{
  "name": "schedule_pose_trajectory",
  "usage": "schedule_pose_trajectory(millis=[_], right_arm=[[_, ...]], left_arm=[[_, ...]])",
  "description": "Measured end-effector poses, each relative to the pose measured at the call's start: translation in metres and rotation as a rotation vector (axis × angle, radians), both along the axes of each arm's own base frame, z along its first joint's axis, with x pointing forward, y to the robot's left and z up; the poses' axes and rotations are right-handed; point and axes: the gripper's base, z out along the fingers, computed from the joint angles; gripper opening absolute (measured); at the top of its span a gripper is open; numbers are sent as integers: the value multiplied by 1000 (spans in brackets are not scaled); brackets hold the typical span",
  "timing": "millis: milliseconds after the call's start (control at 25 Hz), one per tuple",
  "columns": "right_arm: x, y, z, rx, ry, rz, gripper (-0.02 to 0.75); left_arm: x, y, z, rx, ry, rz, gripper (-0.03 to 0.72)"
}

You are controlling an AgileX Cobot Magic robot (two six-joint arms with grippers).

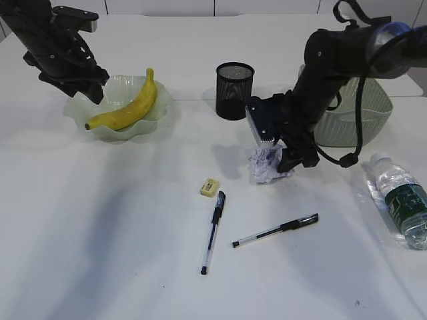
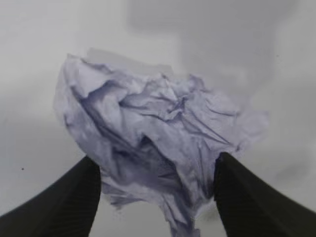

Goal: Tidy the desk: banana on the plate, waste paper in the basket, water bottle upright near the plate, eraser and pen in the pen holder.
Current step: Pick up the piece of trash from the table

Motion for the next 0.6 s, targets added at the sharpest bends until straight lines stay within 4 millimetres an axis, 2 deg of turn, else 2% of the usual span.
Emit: schedule_pose_trajectory(millis=[160,600], right_arm=[[1,1,-9,3,14,0,534],[1,4,-10,42,20,-20,534]], left_arm=[[0,0,0,1,5,0,420],[0,0,0,1,6,0,420]])
